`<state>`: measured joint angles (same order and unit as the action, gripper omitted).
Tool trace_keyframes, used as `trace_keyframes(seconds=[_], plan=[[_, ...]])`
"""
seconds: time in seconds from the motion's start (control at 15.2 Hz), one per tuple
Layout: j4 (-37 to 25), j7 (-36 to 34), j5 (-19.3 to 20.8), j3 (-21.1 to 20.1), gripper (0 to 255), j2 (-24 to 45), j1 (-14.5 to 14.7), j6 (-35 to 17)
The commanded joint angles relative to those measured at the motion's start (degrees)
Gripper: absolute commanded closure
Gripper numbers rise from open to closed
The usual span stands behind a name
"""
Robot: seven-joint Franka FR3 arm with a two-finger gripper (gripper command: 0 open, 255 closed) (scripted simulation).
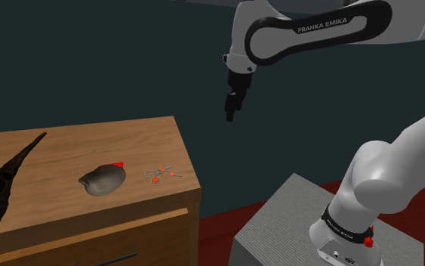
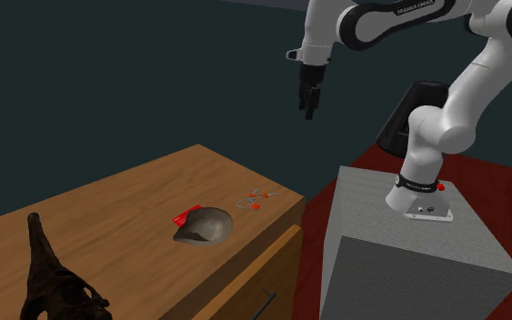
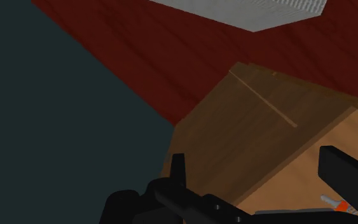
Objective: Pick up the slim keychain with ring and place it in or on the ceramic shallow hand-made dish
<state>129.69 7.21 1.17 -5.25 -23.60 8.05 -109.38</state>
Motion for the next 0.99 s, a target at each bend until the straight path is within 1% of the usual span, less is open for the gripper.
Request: trace_keyframes(seconds=[0.0,0.46,0.92], plan=[[-0.6,0.3,-0.4,-1.0,0,3.1,1.0,-2.2],[-4.8,1.1,-0.9,-4.4,0,14.4,4.1,-8.3],[-10.9,1.5,0.2,-7.8,0,26.2,7.2,-12.7]])
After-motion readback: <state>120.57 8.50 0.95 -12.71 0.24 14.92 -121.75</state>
